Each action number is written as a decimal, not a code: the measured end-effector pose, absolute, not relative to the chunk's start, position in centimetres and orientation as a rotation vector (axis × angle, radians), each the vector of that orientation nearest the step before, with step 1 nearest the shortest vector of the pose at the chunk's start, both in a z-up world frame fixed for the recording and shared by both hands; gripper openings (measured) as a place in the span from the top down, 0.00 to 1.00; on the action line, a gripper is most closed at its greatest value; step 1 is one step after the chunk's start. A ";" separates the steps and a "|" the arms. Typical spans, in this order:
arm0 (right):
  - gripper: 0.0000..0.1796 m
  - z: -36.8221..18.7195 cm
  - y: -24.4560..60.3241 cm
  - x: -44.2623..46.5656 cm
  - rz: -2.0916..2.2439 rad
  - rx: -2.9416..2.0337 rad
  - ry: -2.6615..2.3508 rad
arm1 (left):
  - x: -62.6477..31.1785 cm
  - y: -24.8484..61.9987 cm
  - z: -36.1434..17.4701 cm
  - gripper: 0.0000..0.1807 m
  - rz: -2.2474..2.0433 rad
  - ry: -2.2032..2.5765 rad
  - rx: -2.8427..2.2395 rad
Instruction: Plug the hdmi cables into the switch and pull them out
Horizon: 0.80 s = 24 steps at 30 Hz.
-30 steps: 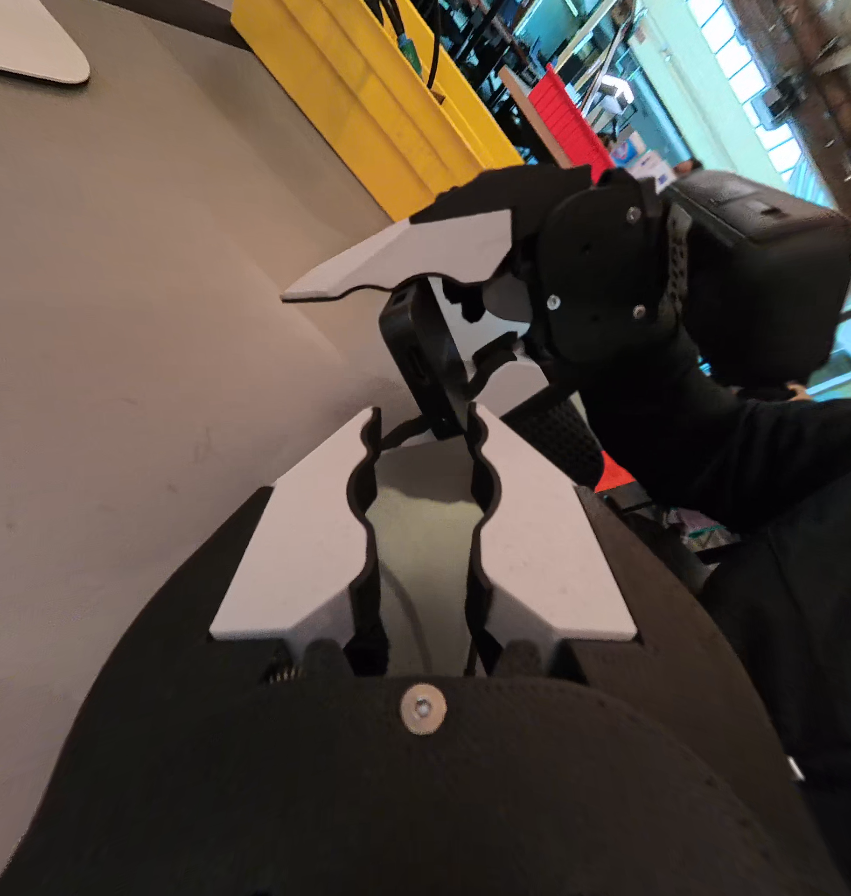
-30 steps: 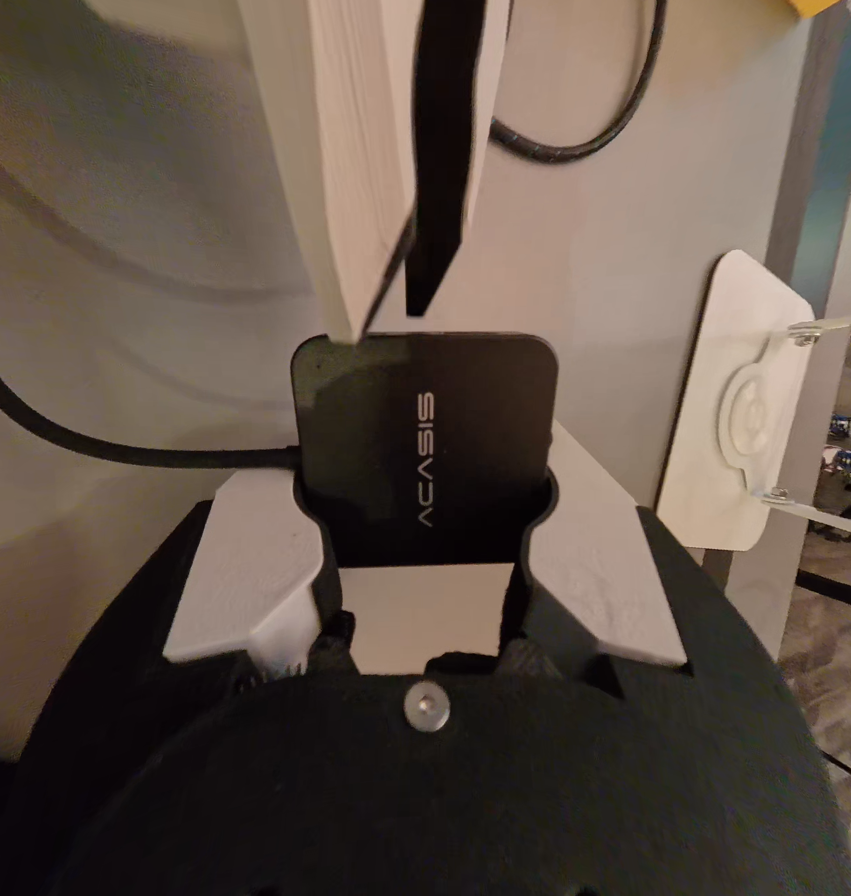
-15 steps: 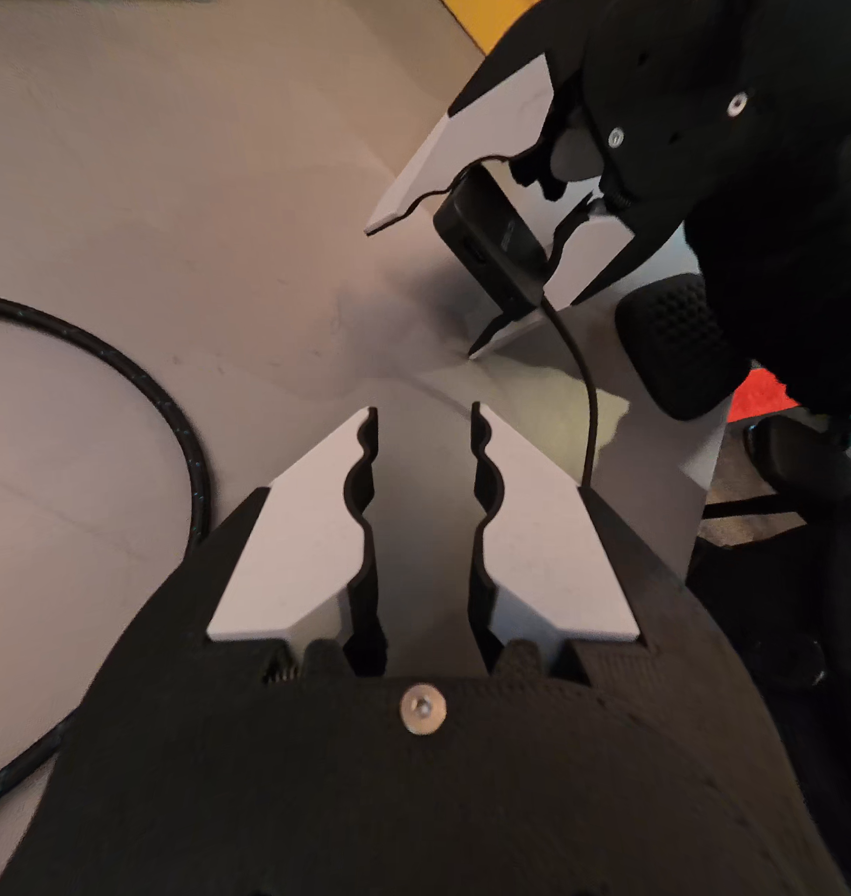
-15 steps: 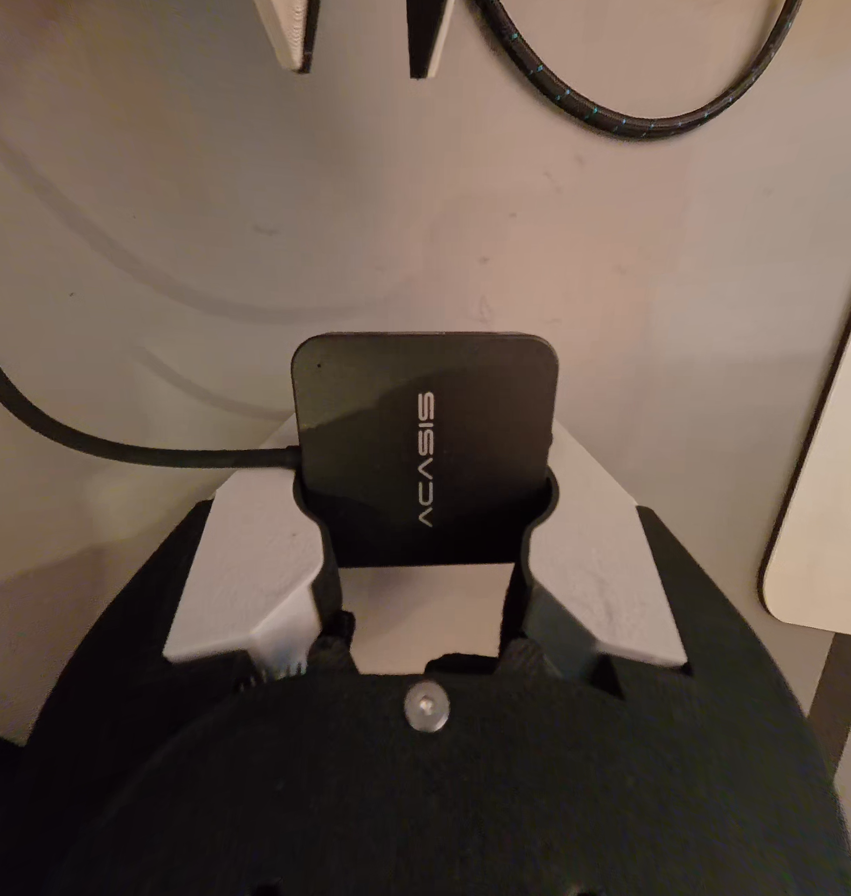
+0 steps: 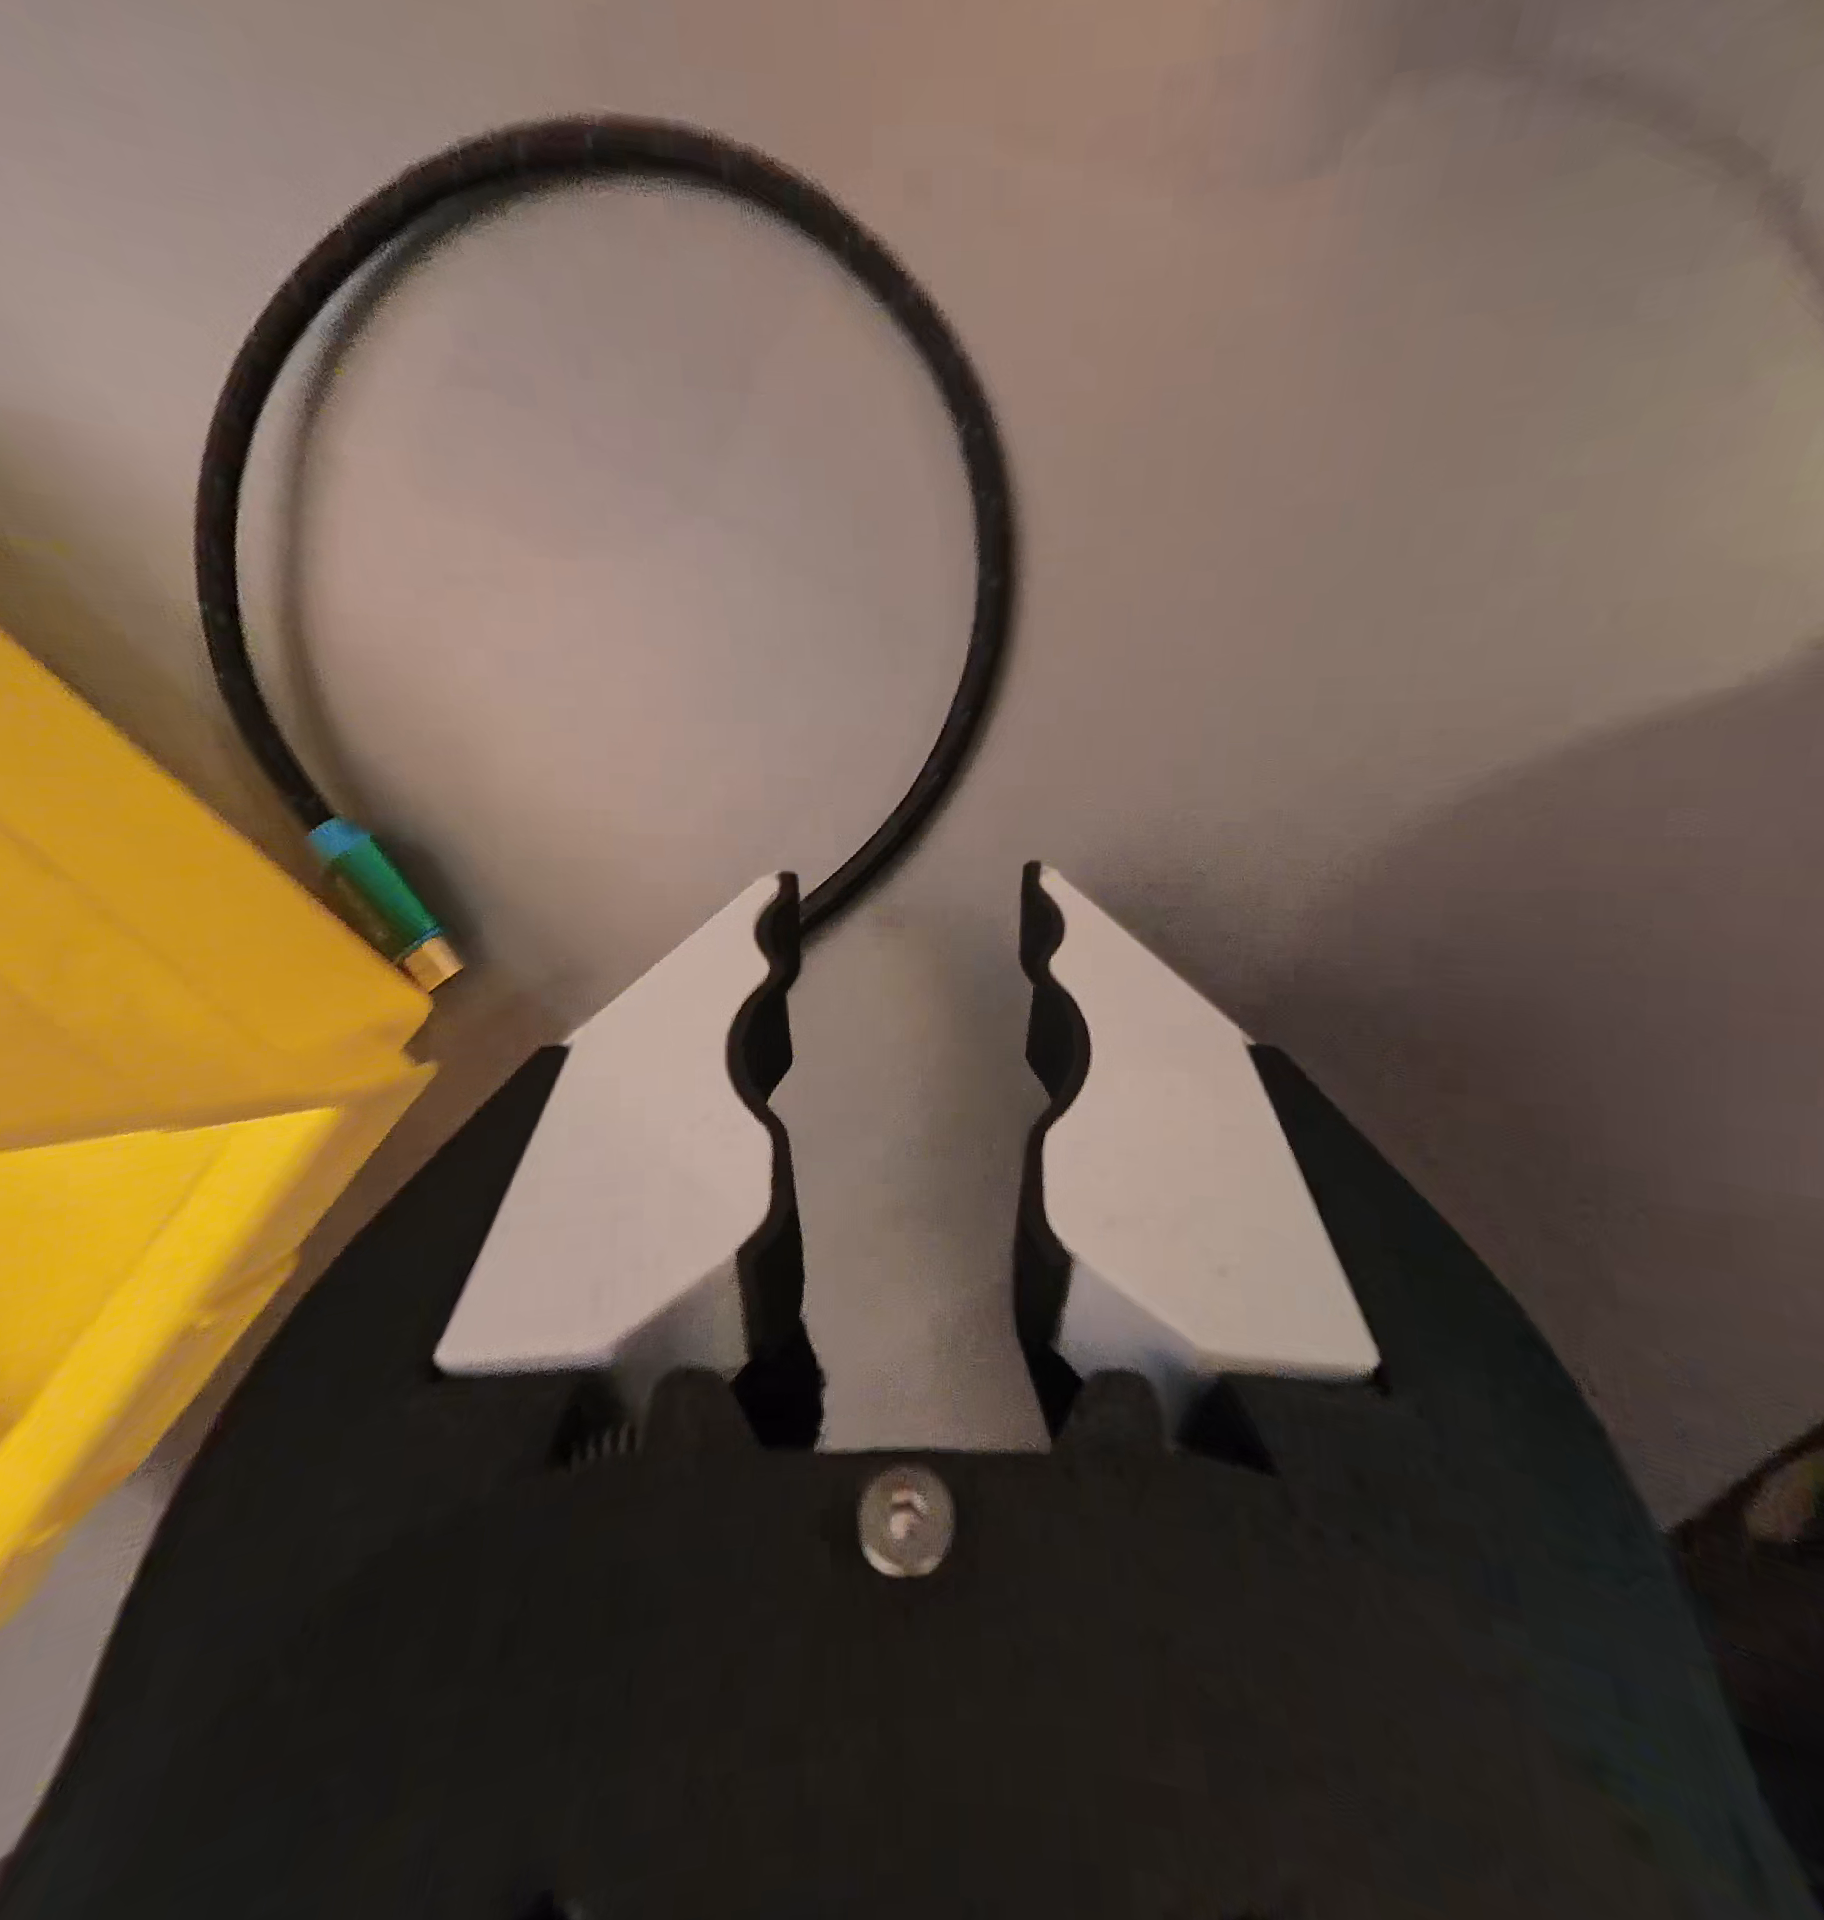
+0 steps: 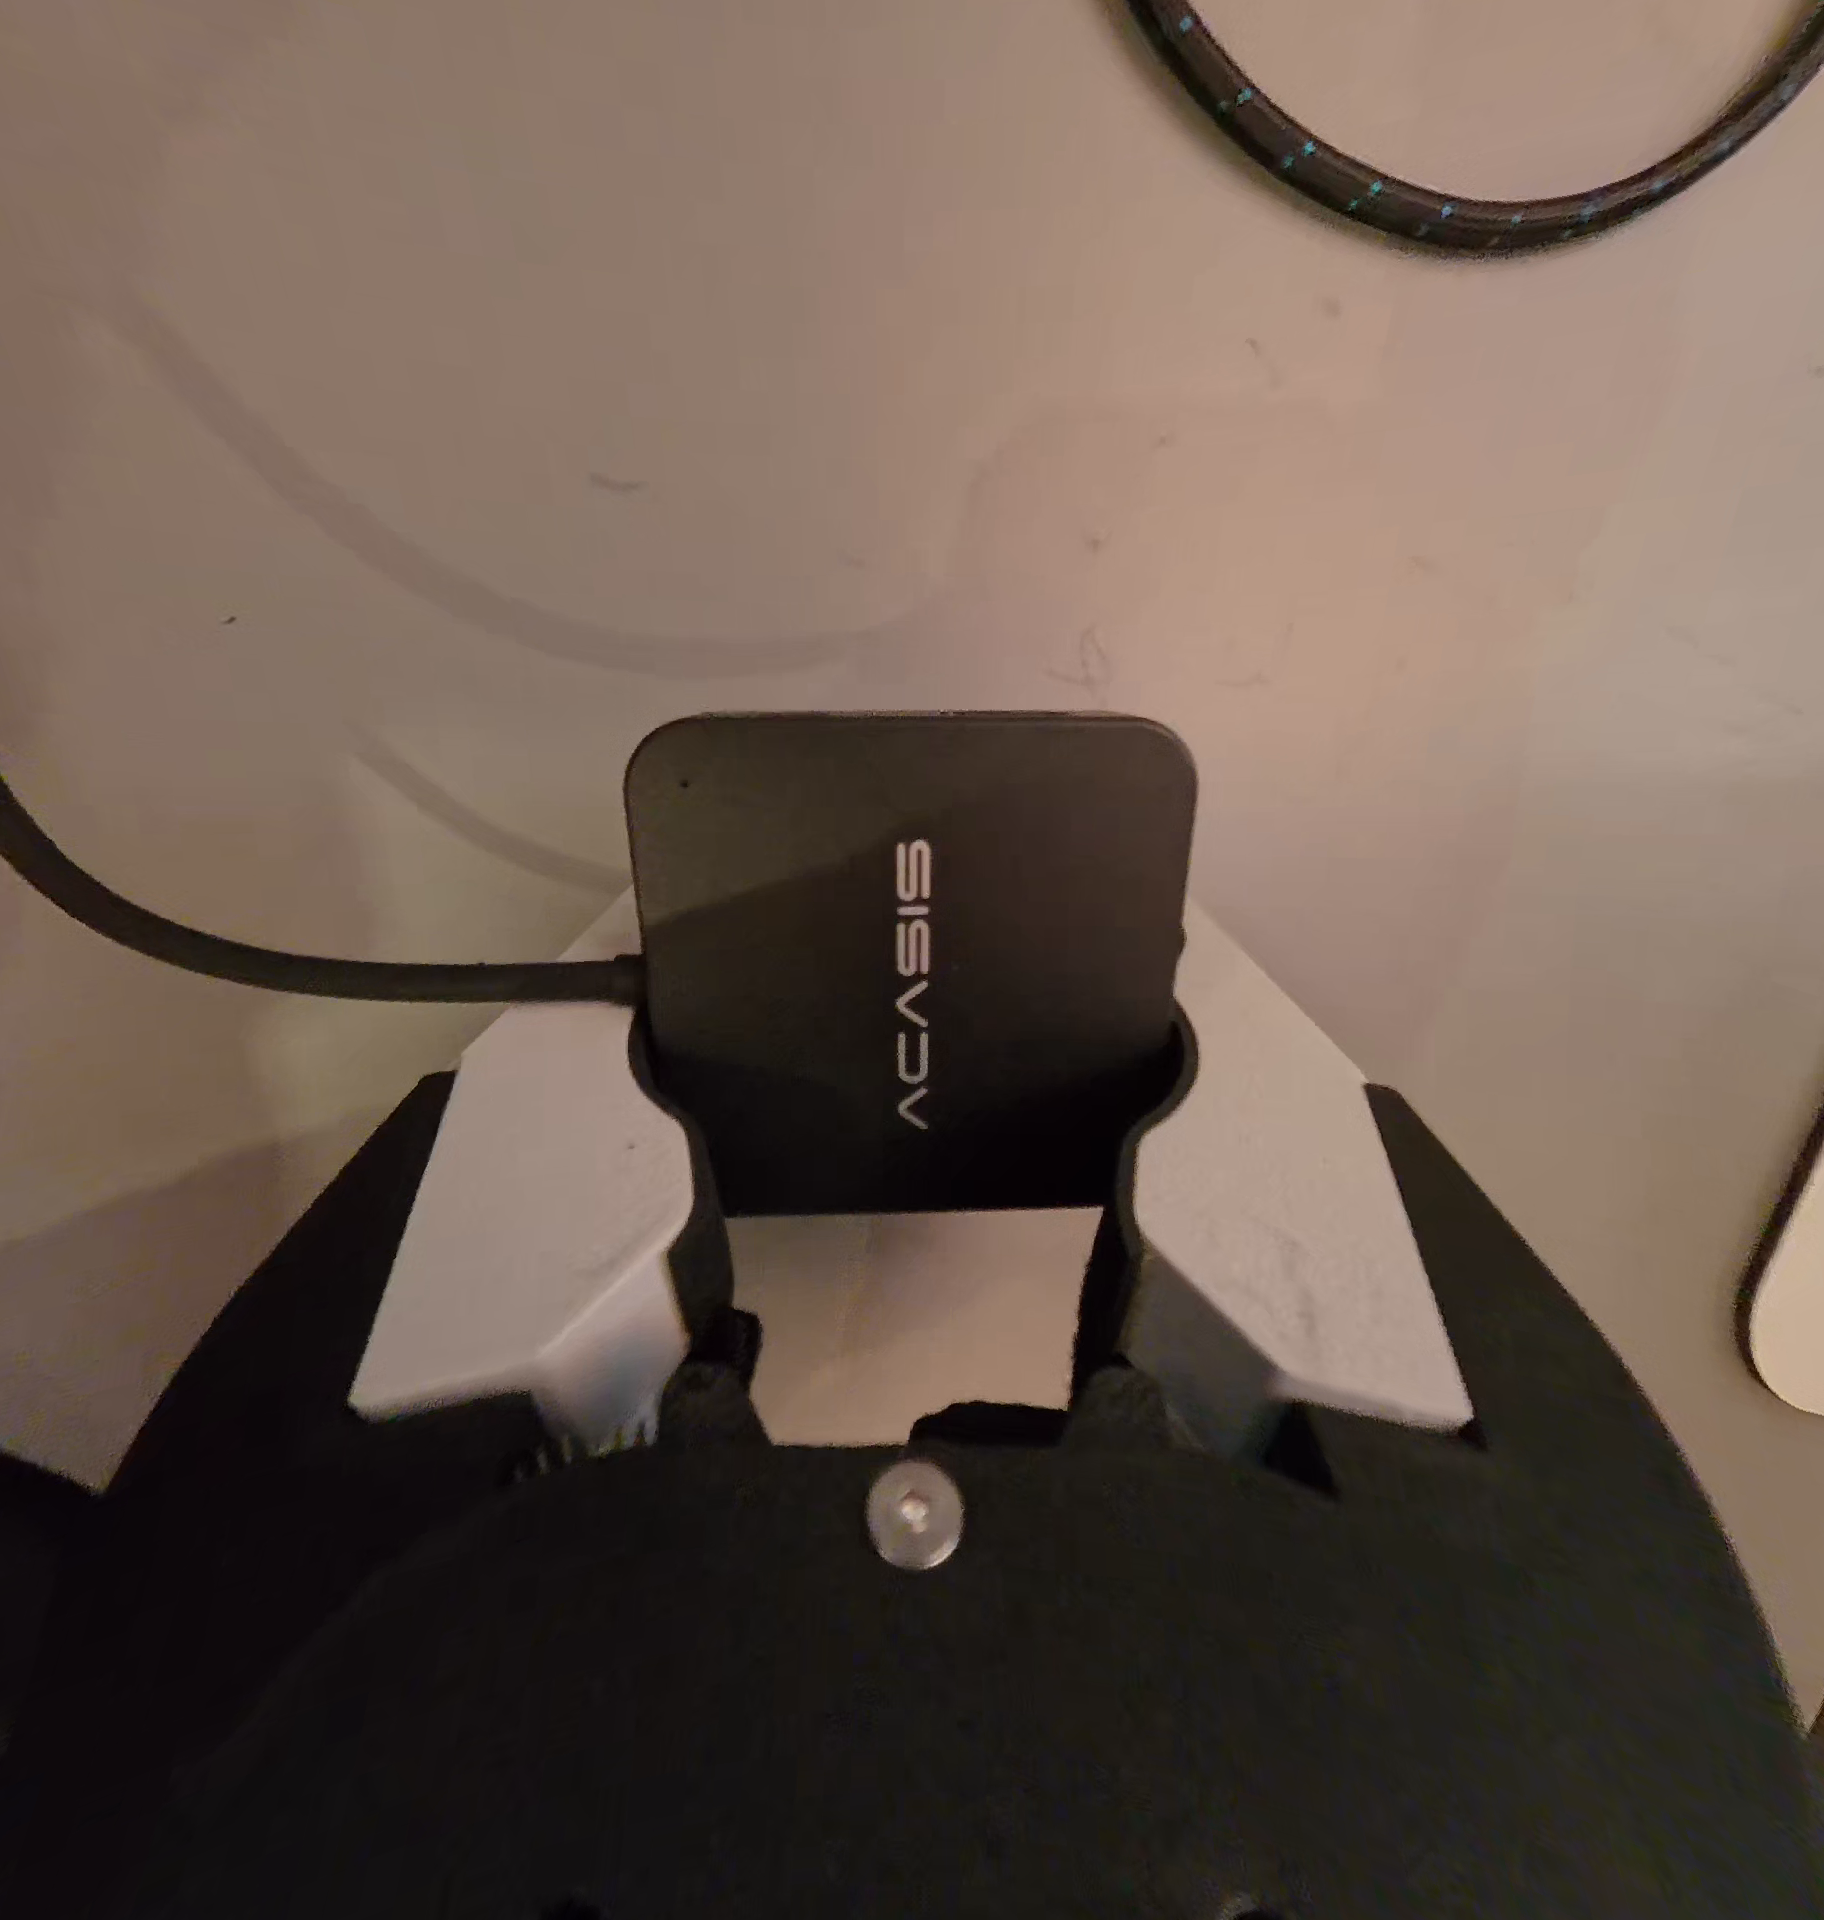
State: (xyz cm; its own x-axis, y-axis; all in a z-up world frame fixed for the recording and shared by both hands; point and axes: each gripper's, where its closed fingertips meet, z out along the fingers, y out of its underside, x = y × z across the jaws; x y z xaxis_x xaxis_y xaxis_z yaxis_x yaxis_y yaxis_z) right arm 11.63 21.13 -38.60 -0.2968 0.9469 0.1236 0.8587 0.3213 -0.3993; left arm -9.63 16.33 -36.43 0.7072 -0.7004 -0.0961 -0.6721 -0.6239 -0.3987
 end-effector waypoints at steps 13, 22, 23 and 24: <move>0.52 -39.1 19.7 11.9 0.474 -1.658 -2.350 | -10.7 17.3 -38.8 0.83 -0.031 1.229 -2.489; 0.53 -39.1 19.8 12.0 0.478 -1.658 -2.346 | -9.5 17.5 -38.9 0.94 -0.109 1.223 -2.453; 0.53 -39.1 19.8 12.0 0.480 -1.659 -2.343 | -9.5 17.6 -38.9 0.94 -0.111 1.220 -2.447; 0.53 -39.1 19.8 12.0 0.480 -1.660 -2.341 | -9.4 17.6 -39.0 0.94 -0.117 1.216 -2.447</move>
